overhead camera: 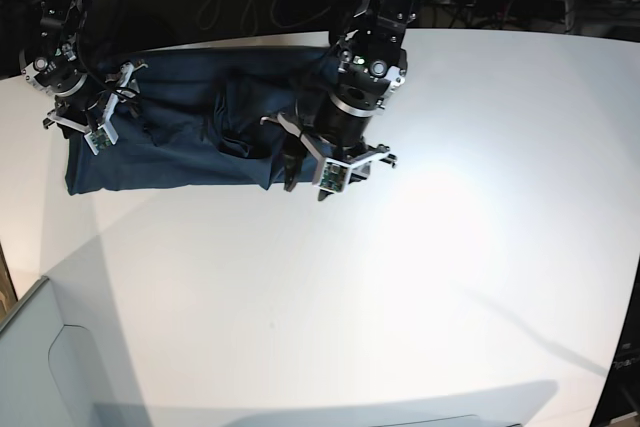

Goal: Fold the T-shirt properly
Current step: 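Press and flatten the folded end with the left gripper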

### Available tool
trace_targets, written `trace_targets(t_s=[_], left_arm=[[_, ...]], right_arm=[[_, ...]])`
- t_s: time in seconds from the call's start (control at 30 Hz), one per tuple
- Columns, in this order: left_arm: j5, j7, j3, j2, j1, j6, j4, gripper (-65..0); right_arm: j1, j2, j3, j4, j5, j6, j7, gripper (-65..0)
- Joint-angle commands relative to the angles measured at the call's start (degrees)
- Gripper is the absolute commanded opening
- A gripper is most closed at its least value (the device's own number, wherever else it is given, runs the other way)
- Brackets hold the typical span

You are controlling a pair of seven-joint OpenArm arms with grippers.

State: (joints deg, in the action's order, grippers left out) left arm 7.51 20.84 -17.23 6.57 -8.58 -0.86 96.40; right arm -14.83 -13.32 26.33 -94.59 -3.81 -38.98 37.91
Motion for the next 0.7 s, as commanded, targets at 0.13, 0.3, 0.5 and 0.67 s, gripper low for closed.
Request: trace_targets(t_s=[0.13, 0.3, 0.5, 0.67], left_arm=[[-0.2, -1.1, -0.1, 1.3, -1.8, 0.3, -0.4, -37.4], [-0.2, -1.1, -0.3, 1.1, -2.5, 0.3, -4.1, -37.7], [-0.2, -1.2, -3.2, 2.4, 2.5, 0.3, -12.8, -37.7], [-0.2, -1.3, -10.9, 2.4, 7.1, 0.3, -14.9, -37.7]], right_arm=[[0.4, -0.8, 0.4, -0.9, 0.7, -1.0, -0.9, -24.1], [0.5, -0.9, 0.4, -0.9, 0.7, -1.0, -0.9, -24.1], [0.5, -1.0, 0.4, -0.9, 0.7, -1.0, -0.9, -24.1], [0.5, -1.1, 0.4, -0.9, 0.7, -1.0, -0.9, -24.1]])
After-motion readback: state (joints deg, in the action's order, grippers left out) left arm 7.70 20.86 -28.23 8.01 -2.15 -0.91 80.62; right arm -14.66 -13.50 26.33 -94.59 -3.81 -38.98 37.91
